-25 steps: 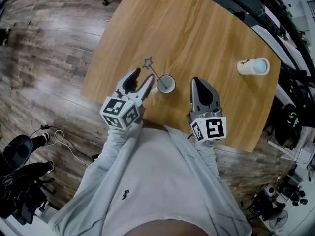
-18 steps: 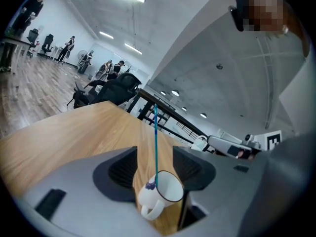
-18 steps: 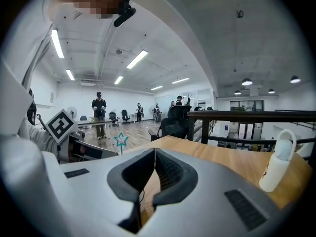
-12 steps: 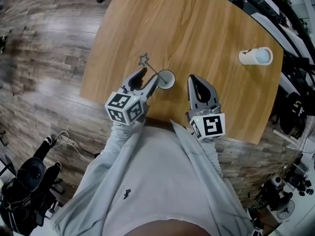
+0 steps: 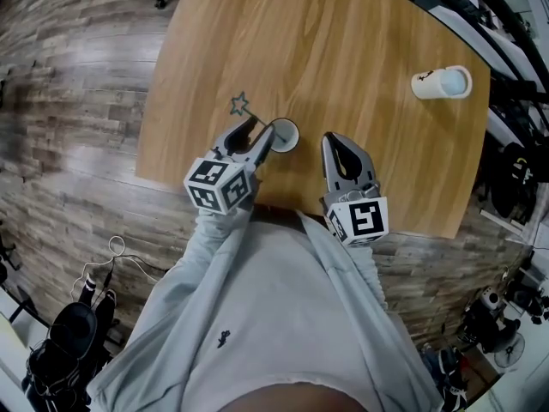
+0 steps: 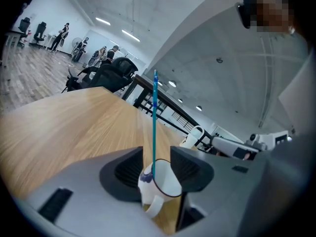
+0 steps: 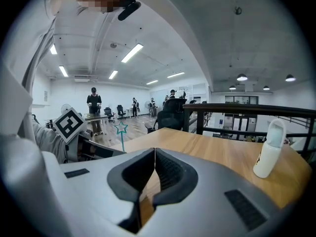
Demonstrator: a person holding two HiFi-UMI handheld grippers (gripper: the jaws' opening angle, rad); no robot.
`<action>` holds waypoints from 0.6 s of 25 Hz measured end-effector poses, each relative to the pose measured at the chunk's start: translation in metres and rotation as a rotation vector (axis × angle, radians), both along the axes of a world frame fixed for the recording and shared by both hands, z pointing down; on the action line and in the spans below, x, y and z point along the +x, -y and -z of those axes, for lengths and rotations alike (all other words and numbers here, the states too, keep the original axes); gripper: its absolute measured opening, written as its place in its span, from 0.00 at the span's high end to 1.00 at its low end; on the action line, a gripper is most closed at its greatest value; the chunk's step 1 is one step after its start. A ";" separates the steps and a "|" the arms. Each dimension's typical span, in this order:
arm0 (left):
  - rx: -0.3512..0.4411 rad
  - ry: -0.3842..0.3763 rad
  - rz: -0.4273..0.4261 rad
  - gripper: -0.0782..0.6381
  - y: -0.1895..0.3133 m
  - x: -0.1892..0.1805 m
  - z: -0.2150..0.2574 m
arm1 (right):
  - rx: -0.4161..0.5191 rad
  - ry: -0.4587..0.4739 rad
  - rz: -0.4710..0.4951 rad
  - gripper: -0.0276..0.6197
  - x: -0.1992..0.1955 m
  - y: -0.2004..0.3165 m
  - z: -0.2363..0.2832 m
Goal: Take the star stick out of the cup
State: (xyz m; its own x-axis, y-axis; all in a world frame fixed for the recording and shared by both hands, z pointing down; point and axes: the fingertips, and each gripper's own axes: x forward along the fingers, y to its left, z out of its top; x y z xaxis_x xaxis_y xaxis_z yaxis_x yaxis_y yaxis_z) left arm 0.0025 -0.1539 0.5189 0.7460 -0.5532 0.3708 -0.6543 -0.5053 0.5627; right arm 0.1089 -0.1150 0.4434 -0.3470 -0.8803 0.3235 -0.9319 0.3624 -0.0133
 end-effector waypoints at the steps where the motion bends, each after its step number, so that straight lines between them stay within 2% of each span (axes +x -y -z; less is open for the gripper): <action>1: -0.002 -0.001 0.001 0.64 0.000 0.000 -0.001 | -0.001 0.001 -0.007 0.93 0.001 -0.001 -0.001; 11: -0.028 -0.020 -0.008 0.69 -0.002 0.004 -0.005 | -0.009 -0.006 -0.042 0.93 0.006 -0.008 -0.001; 15: -0.030 -0.022 -0.005 0.75 -0.002 0.006 -0.005 | -0.015 -0.009 -0.049 0.93 0.009 -0.011 -0.003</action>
